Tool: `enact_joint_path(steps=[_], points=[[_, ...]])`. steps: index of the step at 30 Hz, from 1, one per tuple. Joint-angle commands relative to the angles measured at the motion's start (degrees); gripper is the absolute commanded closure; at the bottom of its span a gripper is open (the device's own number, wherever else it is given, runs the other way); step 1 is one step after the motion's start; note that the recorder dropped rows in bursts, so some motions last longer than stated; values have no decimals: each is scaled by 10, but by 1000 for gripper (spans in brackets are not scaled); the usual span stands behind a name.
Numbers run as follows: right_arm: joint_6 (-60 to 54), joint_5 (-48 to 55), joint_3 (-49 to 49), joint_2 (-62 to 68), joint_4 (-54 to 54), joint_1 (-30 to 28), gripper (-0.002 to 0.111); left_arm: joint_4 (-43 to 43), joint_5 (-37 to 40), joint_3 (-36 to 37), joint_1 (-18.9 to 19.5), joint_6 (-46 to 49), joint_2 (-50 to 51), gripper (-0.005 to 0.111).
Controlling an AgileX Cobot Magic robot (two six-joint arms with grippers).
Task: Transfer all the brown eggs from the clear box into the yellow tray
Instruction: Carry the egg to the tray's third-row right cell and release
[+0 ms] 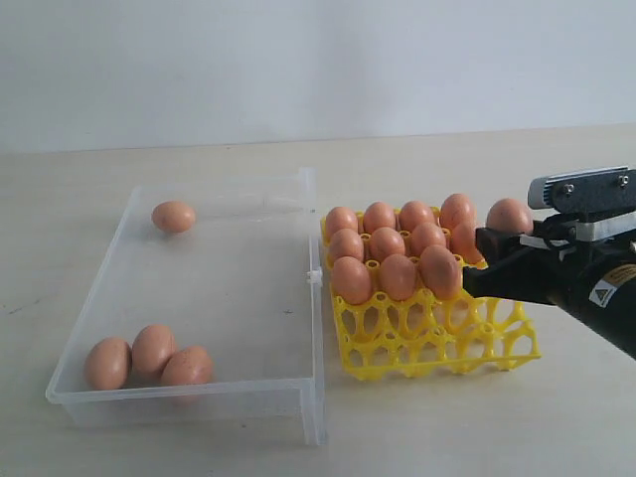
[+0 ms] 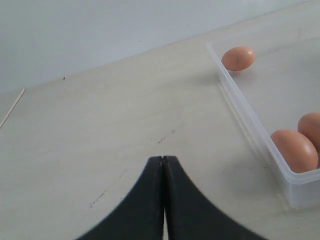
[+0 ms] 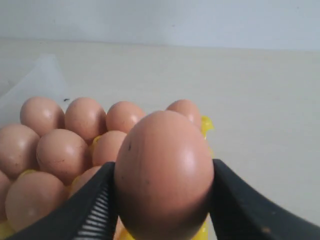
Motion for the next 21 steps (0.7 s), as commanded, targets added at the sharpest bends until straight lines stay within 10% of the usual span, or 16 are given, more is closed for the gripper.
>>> enact_joint_path(steps=[1, 21], points=[[11, -44, -2, 47, -19, -7, 108, 0, -3, -2, 1, -3, -3, 107], [5, -23, -53, 103, -35, -7, 99, 0, -3, -2, 1, -3, -3, 107]])
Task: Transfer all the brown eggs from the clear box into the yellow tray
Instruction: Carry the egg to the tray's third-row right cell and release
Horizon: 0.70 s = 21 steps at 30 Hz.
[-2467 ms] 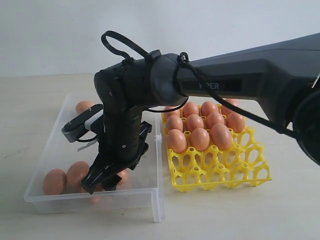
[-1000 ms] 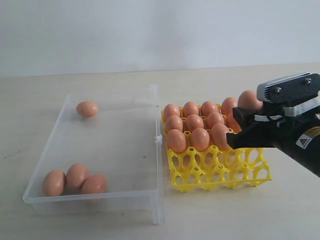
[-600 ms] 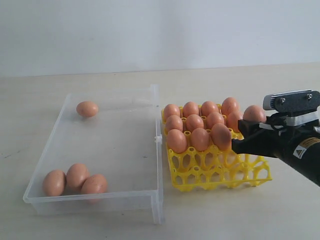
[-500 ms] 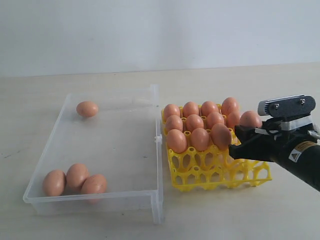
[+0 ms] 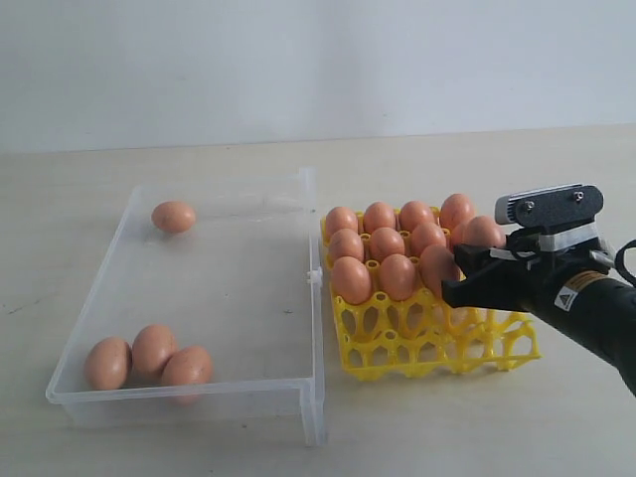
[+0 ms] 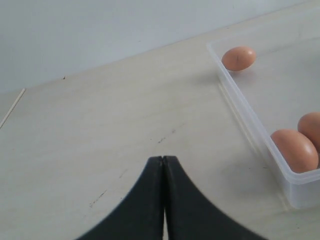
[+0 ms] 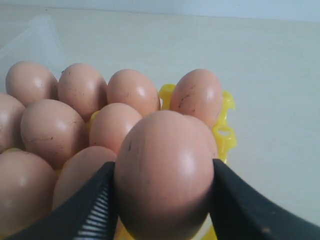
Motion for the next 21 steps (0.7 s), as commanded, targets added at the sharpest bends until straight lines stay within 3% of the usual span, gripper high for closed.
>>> enact_joint_path(steps=[1, 10, 21], points=[[-4, 8, -12, 2, -3, -3, 95, 0, -3, -2, 1, -3, -3, 107], [-4, 17, -17, 18, -3, -3, 67, 0, -3, -2, 1, -3, -3, 107], [-4, 20, -17, 31, -3, -3, 49, 0, -3, -2, 1, -3, -3, 107]])
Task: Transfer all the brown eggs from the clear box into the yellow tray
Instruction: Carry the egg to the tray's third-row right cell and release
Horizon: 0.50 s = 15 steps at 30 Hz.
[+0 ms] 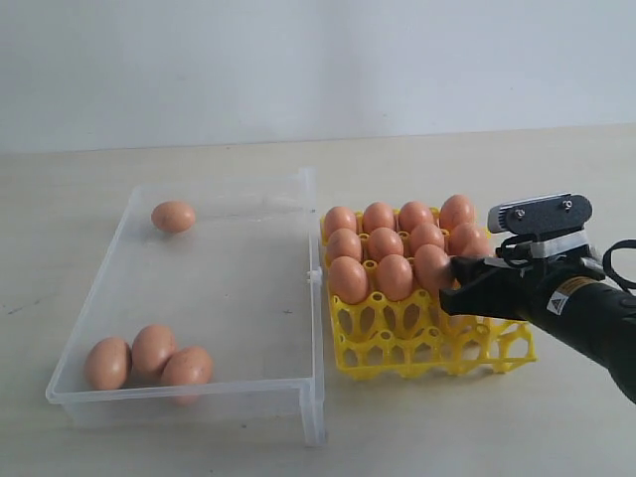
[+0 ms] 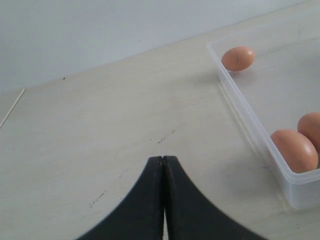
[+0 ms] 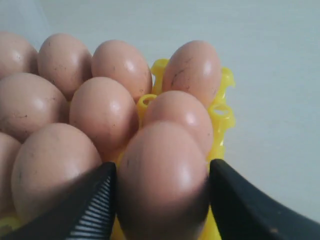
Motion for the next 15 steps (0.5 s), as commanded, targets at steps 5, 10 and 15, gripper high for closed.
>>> enact_joint_path(steps=[5, 10, 15], points=[[-3, 34, -1, -19, -7, -1, 47, 0, -3, -2, 1, -3, -3, 107], [-30, 114, -1, -141, -7, -1, 47, 0, -3, -2, 1, -3, -3, 107], [-46, 343, -51, -283, -13, 15, 54, 0, -3, -2, 1, -3, -3, 107]])
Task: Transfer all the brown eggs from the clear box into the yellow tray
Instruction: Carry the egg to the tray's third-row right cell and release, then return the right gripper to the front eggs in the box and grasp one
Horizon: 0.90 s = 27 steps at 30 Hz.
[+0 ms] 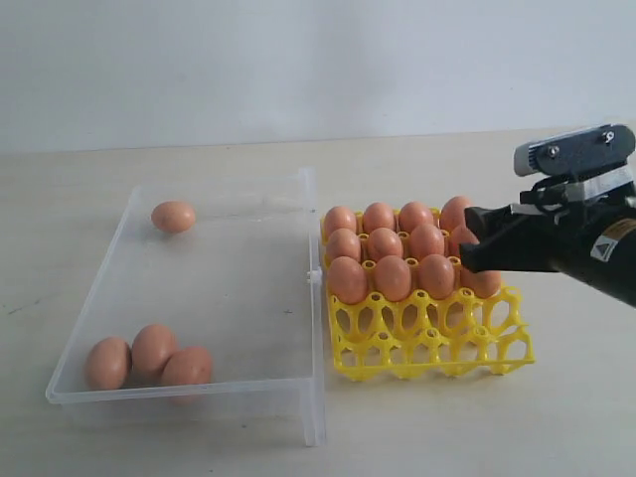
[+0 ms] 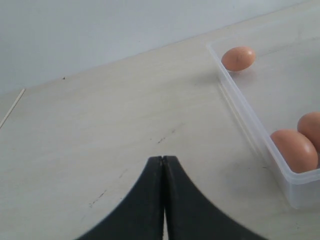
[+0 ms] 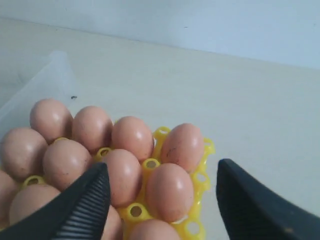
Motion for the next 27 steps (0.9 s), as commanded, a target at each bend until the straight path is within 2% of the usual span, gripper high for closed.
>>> enact_joint_path(steps=[1, 2, 3, 6, 9, 14, 15, 20, 23, 27], points=[[37, 283, -95, -81, -24, 39, 57, 0, -3, -2, 1, -3, -3, 107], [51, 330, -124, -81, -27, 55, 57, 0, -3, -2, 1, -3, -3, 107], [81, 426, -174, -70, -24, 83, 57, 0, -3, -2, 1, -3, -3, 107], [98, 523, -269, -27, 17, 146, 57, 0, -3, -2, 1, -3, -3, 107], [87, 537, -351, 53, 99, 206, 57, 0, -3, -2, 1, -3, -3, 107], [93, 583, -488, 191, 122, 264, 57, 0, -3, -2, 1, -3, -3, 107], [111, 624, -552, 241, 121, 277, 56, 0, -3, -2, 1, -3, -3, 107], [181, 767, -691, 355, 123, 303, 56, 0, -3, -2, 1, -3, -3, 107], [220, 776, -702, 368, 178, 313, 46, 0, -3, -2, 1, -3, -3, 107], [220, 821, -702, 370, 177, 330, 46, 0, -3, -2, 1, -3, -3, 107]])
